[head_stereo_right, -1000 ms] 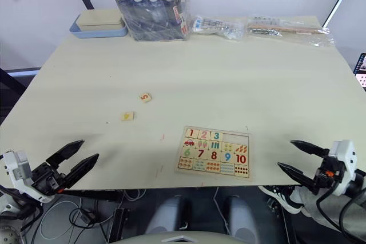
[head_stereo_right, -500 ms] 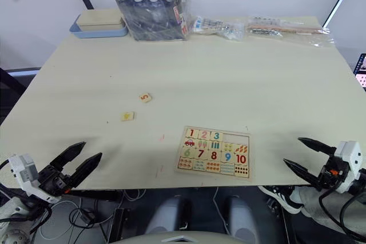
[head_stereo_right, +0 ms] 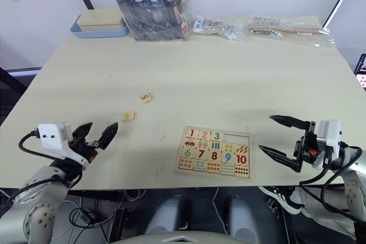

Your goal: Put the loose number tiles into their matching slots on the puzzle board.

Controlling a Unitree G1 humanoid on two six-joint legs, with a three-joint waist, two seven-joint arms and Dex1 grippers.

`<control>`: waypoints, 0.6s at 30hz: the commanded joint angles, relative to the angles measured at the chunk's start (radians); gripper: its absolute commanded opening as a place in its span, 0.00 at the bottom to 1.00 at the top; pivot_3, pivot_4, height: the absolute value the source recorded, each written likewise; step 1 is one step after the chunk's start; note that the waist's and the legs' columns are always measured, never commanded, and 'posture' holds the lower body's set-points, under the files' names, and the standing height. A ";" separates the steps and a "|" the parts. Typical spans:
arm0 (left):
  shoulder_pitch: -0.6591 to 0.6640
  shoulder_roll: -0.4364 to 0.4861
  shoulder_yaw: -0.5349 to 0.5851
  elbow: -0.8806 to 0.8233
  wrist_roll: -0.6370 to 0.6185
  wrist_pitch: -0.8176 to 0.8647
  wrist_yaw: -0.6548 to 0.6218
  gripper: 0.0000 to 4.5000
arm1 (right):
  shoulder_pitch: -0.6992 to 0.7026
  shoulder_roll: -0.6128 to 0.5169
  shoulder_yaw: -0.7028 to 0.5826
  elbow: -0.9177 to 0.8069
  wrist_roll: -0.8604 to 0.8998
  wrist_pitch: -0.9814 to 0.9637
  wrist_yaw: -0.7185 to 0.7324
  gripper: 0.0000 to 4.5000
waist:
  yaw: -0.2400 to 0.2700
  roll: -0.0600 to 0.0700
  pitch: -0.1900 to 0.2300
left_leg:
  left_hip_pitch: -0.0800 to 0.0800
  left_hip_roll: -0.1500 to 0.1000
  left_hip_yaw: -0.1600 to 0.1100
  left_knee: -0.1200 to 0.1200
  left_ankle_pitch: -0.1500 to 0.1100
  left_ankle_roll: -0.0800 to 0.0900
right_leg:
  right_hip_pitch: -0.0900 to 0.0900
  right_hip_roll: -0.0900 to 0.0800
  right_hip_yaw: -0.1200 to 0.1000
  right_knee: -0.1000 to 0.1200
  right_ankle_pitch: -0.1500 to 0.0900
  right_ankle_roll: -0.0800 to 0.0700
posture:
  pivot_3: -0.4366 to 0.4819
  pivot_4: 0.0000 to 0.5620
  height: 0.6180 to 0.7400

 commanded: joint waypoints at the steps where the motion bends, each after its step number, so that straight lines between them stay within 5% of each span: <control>1: -0.061 -0.002 -0.010 -0.078 -0.036 0.111 0.096 1.00 | -0.038 -0.022 0.004 -0.046 0.032 0.028 0.004 0.99 | 0.000 0.000 0.000 | 0.000 0.000 0.000 0.000 0.000 0.000 | 0.000 0.000 0.000 0.000 0.000 0.000 | 0.48 0.27 1.00; 8: -0.137 0.008 -0.061 -0.118 -0.031 0.266 0.192 1.00 | -0.065 -0.024 0.016 -0.022 0.027 0.039 0.019 0.99 | -0.001 0.000 0.000 | 0.000 -0.002 0.000 0.000 0.000 0.000 | 0.000 0.000 0.000 0.000 0.002 0.003 | 0.48 0.27 1.00; 12: -0.238 -0.113 -0.084 -0.150 -0.039 0.412 0.385 1.00 | -0.036 -0.030 -0.020 -0.025 0.077 0.063 0.042 0.99 | 0.004 0.000 0.000 | 0.000 -0.003 -0.003 0.001 0.000 0.000 | 0.002 0.000 0.000 0.000 0.002 0.003 | 0.48 0.27 1.00; 18: -0.336 -0.159 -0.140 -0.136 0.039 0.493 0.481 1.00 | -0.052 -0.040 -0.009 -0.007 0.067 0.069 0.054 0.99 | -0.002 -0.001 0.000 | 0.000 -0.007 -0.005 0.001 0.000 0.000 | 0.003 0.000 0.000 0.001 0.002 0.004 | 0.48 0.27 1.00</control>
